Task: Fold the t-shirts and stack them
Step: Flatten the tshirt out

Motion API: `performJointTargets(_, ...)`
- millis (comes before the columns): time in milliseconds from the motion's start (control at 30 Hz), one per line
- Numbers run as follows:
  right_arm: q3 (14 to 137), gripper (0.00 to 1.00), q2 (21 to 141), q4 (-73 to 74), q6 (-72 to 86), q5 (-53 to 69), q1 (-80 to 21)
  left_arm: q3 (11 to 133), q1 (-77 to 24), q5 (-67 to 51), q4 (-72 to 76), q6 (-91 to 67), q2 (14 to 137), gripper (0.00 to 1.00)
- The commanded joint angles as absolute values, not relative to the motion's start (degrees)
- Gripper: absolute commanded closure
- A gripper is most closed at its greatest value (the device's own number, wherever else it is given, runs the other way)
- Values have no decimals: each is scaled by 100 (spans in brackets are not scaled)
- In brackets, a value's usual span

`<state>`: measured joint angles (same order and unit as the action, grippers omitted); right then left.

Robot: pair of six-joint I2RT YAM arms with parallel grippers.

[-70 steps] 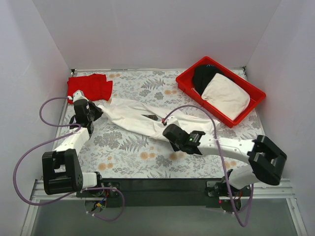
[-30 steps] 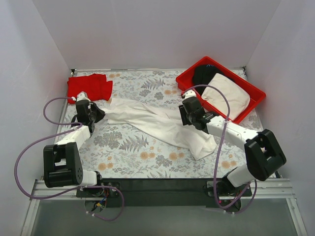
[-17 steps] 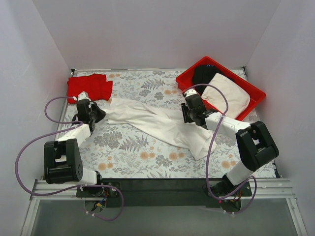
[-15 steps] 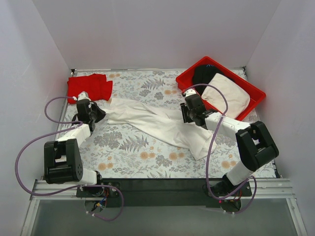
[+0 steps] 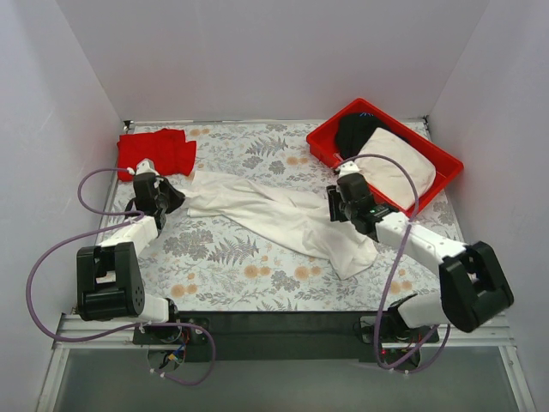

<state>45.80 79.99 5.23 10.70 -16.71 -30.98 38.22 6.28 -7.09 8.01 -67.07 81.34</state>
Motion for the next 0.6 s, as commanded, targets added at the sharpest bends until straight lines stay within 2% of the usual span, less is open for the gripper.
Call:
performJointTargets(0, 4238, 59, 7112, 747, 1362, -1881, -2962, 3981, 668, -896, 905, -6724, 8165, 100)
performJointTargets(167, 3736, 56, 6487, 879, 1503, -1495, -2506, 3938, 668, -923, 905, -6724, 8104, 100)
performJointTargets(567, 3007, 57, 6372, 642, 1521, -598, -1486, 3894, 668, -835, 853, -6680, 7981, 100)
